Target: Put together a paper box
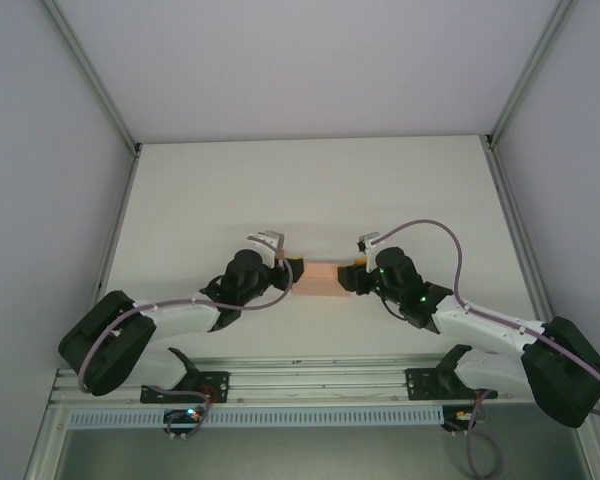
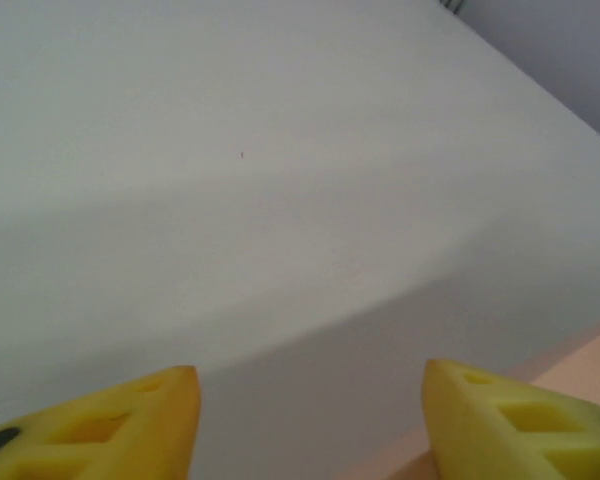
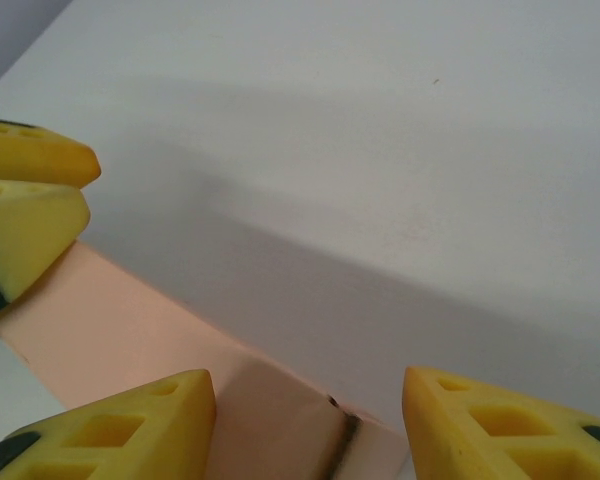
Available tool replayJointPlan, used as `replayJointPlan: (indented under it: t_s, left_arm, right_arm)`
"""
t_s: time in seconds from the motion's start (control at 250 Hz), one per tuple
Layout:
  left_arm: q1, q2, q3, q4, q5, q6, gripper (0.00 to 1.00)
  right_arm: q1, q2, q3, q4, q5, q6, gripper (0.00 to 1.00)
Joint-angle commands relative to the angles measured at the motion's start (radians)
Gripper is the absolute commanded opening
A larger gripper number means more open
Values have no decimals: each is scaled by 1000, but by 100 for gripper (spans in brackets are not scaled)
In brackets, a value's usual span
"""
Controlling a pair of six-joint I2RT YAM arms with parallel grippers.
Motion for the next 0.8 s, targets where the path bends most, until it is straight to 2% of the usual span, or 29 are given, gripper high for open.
replayJointPlan:
  t_s: [0.0,0.036,0.128,0.264,0.447,0.571,0.591,0.603,0.615,0.723,0.795]
  left_arm:
    - [8,-15,24,-297,66,38,71]
    - [14,-31,36,-310,75,39,72]
    - [29,-60,68,-334,90,48,86]
    - [61,-99,87,-343,91,61,100]
    - [95,-142,116,-393,131,65,100]
    - [109,-172,150,-459,113,47,100]
    - [113,-179,158,-474,108,43,100]
    - [116,-182,163,-483,104,41,100]
    - [120,-186,167,-493,100,38,100]
    - [164,-219,207,-597,34,0,100]
    - [205,-240,214,-655,-3,-13,100]
  right_arm:
    - [-4,5,61,-136,-16,-23,56]
    - [-4,4,75,-144,-21,-28,57]
    - [-4,7,106,-173,-30,-27,59]
    - [-5,21,148,-223,-22,-37,61]
    - [-14,10,175,-251,-47,-112,69]
    - [-22,2,223,-300,-126,-257,84]
    - [-24,4,235,-315,-156,-297,88]
    - [-24,5,244,-327,-178,-324,97]
    - [-25,7,253,-339,-200,-354,100]
    - [-24,40,337,-467,-382,-595,100]
    - [-24,85,401,-559,-460,-728,100]
